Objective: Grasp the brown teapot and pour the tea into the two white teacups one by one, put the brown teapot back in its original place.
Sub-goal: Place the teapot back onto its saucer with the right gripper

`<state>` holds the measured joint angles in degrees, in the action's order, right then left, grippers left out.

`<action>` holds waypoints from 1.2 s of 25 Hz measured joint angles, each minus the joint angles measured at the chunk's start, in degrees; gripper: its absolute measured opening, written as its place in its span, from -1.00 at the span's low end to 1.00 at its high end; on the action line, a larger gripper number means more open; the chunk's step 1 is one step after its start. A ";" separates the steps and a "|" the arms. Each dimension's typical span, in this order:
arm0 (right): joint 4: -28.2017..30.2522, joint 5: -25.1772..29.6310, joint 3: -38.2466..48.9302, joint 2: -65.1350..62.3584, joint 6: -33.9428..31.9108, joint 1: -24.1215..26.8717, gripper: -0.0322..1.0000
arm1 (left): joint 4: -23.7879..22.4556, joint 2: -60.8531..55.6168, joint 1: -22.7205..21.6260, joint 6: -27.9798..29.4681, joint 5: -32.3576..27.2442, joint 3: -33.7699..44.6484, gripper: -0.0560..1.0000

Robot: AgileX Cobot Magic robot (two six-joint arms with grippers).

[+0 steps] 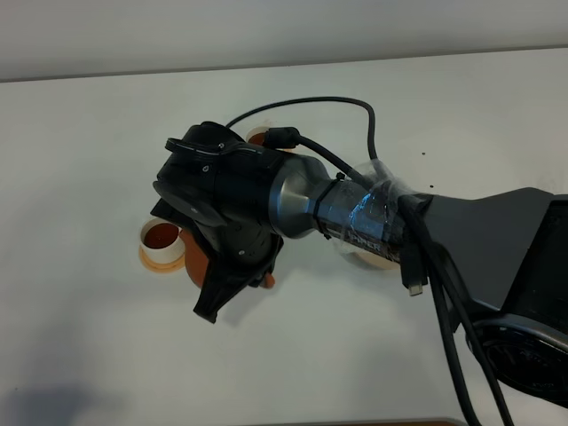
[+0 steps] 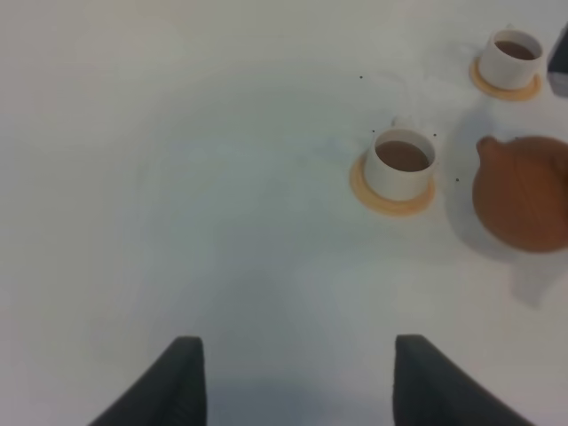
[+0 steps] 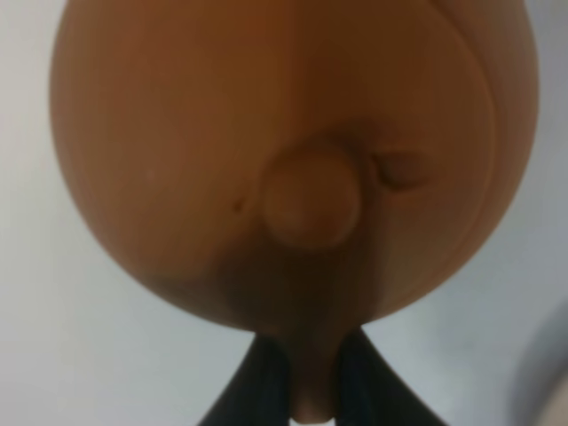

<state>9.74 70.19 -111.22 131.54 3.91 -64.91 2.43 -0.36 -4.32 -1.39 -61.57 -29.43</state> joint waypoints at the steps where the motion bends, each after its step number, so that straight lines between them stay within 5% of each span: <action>1: 1.18 0.00 -0.47 -0.22 -0.04 0.00 -0.76 | 0.00 0.00 0.00 0.00 0.00 0.00 0.00; 10: 2.45 -0.58 3.14 -11.19 -6.20 4.31 -0.76 | 0.00 0.00 0.00 0.00 0.00 0.00 0.00; 20: -0.03 -0.82 25.23 -23.69 -12.93 15.28 -0.76 | 0.00 0.00 0.00 0.00 0.00 0.00 0.00; 30: -4.39 -16.70 39.39 -26.85 -16.19 23.00 -0.76 | 0.00 0.00 0.00 0.00 0.00 0.00 0.00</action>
<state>5.35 53.48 -71.84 104.68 -12.28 -41.92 2.43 -0.36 -4.32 -1.39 -61.57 -29.43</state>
